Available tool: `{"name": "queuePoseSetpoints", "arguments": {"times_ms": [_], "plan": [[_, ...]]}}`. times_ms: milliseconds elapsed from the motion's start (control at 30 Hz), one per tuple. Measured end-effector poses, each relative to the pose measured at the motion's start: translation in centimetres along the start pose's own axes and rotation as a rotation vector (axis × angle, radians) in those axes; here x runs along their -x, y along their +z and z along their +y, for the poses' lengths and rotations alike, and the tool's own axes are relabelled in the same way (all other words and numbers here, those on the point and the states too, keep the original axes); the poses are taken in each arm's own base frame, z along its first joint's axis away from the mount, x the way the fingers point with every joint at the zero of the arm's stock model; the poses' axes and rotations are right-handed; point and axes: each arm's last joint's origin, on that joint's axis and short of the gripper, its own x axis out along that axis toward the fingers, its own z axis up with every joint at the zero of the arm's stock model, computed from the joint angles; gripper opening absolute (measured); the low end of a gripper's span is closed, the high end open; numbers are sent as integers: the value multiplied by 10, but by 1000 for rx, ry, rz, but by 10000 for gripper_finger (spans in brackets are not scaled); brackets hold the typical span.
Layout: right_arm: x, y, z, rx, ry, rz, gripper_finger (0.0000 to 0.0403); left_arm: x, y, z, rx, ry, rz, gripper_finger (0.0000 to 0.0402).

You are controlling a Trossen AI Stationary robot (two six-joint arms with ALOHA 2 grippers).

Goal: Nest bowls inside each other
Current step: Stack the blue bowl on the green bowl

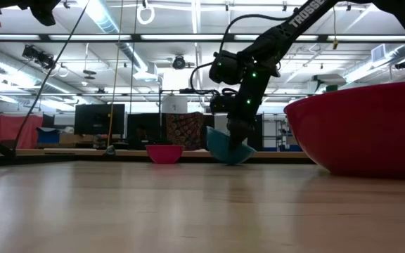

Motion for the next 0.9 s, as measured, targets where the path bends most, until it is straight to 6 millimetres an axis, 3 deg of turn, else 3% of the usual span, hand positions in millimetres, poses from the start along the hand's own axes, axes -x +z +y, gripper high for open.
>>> {"name": "queuePoseSetpoints", "arguments": {"times_ms": [200,400,700,900], "plan": [[11,2,18,57,-25,30,39,0,0,0,1,0,0,189],[45,3,35,52,-3,24,21,0,0,0,2,0,0,189],[130,-4,66,6,-115,-34,35,0,0,0,2,0,0,189],[185,-16,86,-50,-100,-139,27,0,0,0,11,0,-1,189]]}}
